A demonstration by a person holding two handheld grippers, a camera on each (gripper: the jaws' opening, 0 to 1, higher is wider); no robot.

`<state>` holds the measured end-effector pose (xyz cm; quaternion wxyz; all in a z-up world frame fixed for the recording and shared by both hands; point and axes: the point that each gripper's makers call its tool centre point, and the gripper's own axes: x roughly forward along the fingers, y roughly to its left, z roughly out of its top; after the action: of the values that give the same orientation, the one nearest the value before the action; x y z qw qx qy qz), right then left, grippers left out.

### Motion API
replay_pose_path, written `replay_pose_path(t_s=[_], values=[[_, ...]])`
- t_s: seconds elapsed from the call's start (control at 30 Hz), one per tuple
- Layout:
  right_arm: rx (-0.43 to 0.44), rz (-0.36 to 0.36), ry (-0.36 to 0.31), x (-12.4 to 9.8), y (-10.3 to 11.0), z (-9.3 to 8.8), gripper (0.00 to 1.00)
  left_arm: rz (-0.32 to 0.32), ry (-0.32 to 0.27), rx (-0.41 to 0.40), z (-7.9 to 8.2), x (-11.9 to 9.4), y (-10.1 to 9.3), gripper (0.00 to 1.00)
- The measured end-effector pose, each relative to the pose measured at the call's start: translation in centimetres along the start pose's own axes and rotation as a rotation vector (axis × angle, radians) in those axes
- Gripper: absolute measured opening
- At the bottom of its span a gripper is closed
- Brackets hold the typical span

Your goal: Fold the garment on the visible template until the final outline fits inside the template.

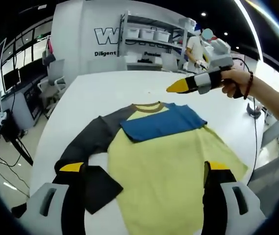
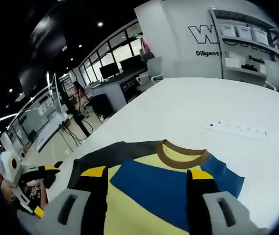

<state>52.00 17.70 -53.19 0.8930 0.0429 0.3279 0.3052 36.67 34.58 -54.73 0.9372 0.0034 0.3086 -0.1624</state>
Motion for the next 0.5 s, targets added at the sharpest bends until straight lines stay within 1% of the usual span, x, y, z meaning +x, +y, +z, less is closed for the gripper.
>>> replay_pose_path(t_s=[0.03, 0.07, 0.1, 0.13, 0.17, 0.27, 0.33, 0.5], values=[[0.001, -0.012, -0.001, -0.3, -0.5, -0.2, 0.6, -0.002, 0.003, 0.002, -0.1, 0.0, 0.0, 0.99], [0.005, -0.041, -0.007, -0.9, -1.4, -0.6, 0.57, 0.0, 0.003, 0.003, 0.0, 0.0, 0.0, 0.99], [0.012, -0.064, -0.015, -1.3, -2.1, -0.8, 0.53, 0.001, 0.003, 0.003, 0.0, 0.0, 0.0, 0.99], [0.016, -0.07, -0.019, -1.4, -2.3, -0.8, 0.51, 0.0, 0.002, 0.005, 0.0, 0.0, 0.0, 0.99], [0.021, -0.076, -0.023, -1.5, -2.4, -0.8, 0.5, 0.0, 0.002, 0.006, 0.0, 0.0, -0.1, 0.99], [0.043, -0.122, -0.032, -3.1, -4.7, -2.2, 0.49, -0.002, -0.007, 0.011, 0.2, -0.1, -0.2, 0.99], [0.056, -0.152, -0.029, -3.8, -6.0, -3.1, 0.45, 0.002, -0.007, 0.014, 0.2, 0.0, -0.1, 0.99], [0.075, -0.192, -0.015, -4.7, -7.8, -4.8, 0.43, 0.005, -0.014, 0.011, 0.5, 0.0, -0.1, 0.99]])
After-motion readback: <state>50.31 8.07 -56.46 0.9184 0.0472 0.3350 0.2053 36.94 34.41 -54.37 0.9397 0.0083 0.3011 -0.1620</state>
